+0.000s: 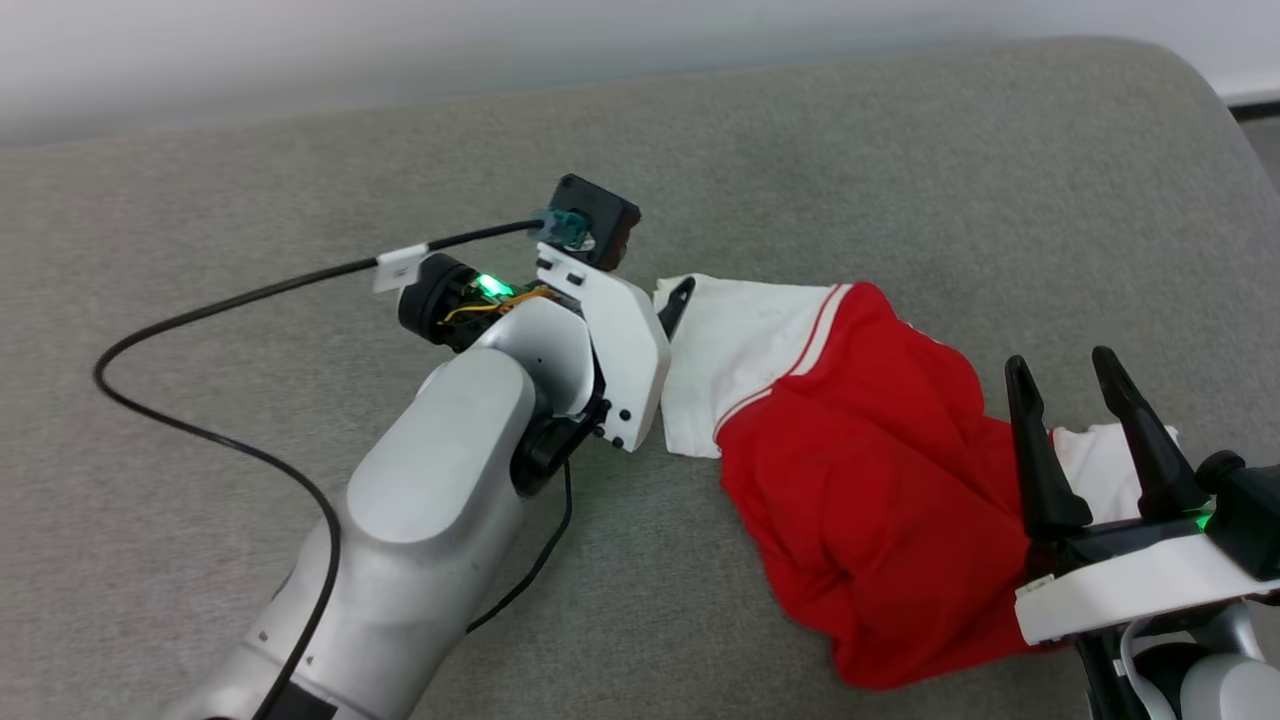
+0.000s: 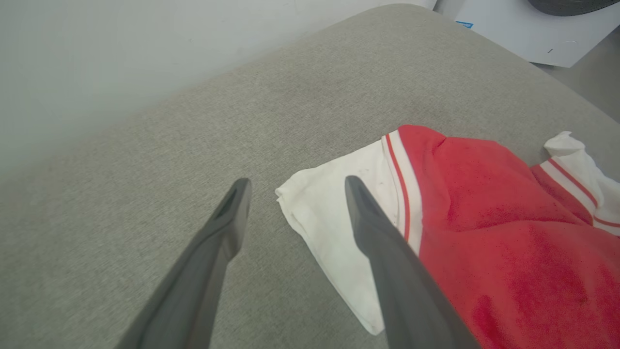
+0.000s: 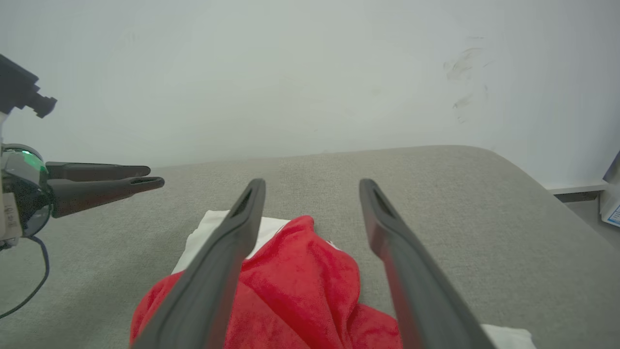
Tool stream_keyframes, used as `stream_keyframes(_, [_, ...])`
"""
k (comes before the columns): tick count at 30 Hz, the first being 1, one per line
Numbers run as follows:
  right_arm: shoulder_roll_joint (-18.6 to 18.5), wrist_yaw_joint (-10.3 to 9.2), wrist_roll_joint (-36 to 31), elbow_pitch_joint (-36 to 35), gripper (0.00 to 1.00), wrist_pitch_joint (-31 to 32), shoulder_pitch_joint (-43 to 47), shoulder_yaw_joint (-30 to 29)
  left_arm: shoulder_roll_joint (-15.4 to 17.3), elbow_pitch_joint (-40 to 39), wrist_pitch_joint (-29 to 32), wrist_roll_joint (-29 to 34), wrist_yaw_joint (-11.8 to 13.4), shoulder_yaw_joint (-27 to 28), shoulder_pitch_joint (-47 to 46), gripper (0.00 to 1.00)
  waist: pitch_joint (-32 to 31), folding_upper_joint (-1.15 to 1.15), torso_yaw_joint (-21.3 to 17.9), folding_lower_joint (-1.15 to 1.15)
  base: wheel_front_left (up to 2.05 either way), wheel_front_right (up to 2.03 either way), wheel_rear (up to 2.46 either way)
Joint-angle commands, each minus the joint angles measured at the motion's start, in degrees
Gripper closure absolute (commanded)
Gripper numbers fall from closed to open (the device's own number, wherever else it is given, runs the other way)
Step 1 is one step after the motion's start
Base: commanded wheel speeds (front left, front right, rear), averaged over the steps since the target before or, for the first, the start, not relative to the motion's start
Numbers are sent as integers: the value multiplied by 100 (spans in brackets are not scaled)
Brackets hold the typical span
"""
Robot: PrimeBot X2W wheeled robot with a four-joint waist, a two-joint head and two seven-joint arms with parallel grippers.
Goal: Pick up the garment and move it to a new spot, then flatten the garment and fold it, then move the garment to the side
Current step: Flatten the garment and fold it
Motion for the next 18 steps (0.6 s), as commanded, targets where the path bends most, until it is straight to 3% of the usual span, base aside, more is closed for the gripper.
stream_keyframes(1, [10,-2,36,35,0,-60,-95,24,-29,178,180,-70,-75,-97,-142,0,226,0,-204,-1,0,0,0])
stream_keyframes(13, [12,-2,241,402,0,-290,-207,81,-49,1586,1635,-568,-219,-1260,-194,0,390,0,-521,-1,0,0,0])
stream_keyframes(14, [12,-2,255,420,0,-301,-208,93,-39,1634,1726,-658,-221,-1359,-150,12,385,0,-532,-1,0,0,0])
stream_keyframes(15, [11,-2,267,435,0,-313,-217,97,-24,1656,1731,-722,-225,-1449,-151,48,382,0,-537,-1,0,0,0])
stream_keyframes(16, [11,-2,290,452,0,-306,-225,107,7,1663,1604,-738,-227,-1489,-186,100,378,0,-539,-1,0,0,0])
stream_keyframes(18, [11,-2,304,470,0,-308,-240,111,22,1733,1475,-798,-226,-1577,-218,100,362,0,-537,-1,0,0,0])
